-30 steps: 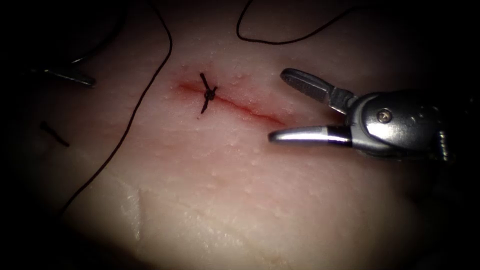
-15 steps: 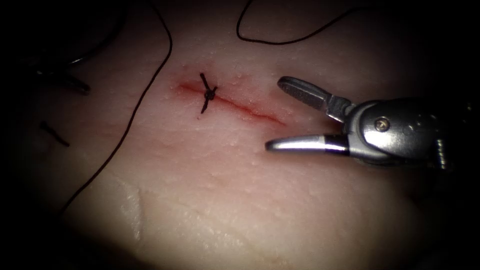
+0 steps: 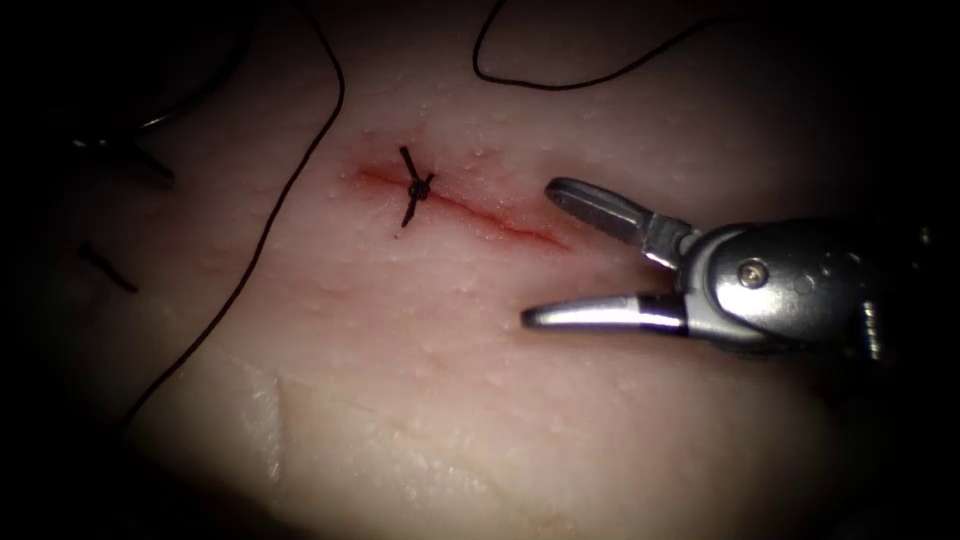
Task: Wound Closure
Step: Left hand picks up needle, then left hand passes needle to right end-effector
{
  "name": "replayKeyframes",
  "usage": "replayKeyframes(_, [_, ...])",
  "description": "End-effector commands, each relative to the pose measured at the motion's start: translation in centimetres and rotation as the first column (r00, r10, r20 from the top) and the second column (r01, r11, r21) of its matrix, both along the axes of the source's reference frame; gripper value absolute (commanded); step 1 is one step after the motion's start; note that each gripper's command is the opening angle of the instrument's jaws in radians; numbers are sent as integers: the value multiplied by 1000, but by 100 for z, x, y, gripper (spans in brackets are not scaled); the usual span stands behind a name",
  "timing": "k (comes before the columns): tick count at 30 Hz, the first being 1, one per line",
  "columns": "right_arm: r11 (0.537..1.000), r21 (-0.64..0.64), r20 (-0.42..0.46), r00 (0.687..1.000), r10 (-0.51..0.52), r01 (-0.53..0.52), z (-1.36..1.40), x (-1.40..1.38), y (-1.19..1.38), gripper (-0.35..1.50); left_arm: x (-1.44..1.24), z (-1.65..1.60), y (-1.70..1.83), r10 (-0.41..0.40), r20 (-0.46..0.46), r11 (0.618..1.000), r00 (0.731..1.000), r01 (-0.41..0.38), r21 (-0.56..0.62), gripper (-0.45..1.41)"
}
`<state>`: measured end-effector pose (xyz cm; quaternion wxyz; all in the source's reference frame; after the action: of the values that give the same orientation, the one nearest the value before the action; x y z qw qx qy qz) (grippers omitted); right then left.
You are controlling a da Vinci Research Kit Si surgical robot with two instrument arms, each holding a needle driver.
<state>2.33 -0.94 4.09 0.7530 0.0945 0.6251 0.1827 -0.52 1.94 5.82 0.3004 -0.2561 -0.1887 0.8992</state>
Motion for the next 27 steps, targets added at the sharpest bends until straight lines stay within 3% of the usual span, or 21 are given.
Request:
replayKeyframes(1, [1000, 2, -2, 1000, -1, 1, 2, 6, -7, 135, -6, 9, -8, 2, -7, 1000, 1000, -2, 15, 84])
replayKeyframes(6, [1000, 3, -2, 1000, -2, 2, 1, 6, -7, 135, -5, 20, -19, 30, 6, 998, 1000, -30, 46, 54])
replayKeyframes(8, [1000, 3, -3, 1000, -2, 2, 1, 6, -8, 135, -5, 22, -21, 38, 24, 998, 999, -39, 55, 9])
replayKeyframes(11, [1000, 4, -3, 1000, -3, 3, 0, 4, -7, 133, -2, 21, -19, 49, 42, 997, 998, -51, 63, -45])
replayKeyframes(15, [1000, 5, -4, 1000, -4, 4, -1, 3, -7, 131, 1, 18, -15, 50, 52, 996, 997, -54, 65, -45])
replayKeyframes(19, [1000, 8, -4, 1000, -3, 3, -3, 2, -4, 128, 0, 6, -6, -16, 60, 1000, 998, 15, 19, -45])
replayKeyframes(27, [995, 90, -34, 998, 48, -45, -14, -11, 9, 120, -25, -50, 4, -32, 106, 990, 994, 47, -137, -45])
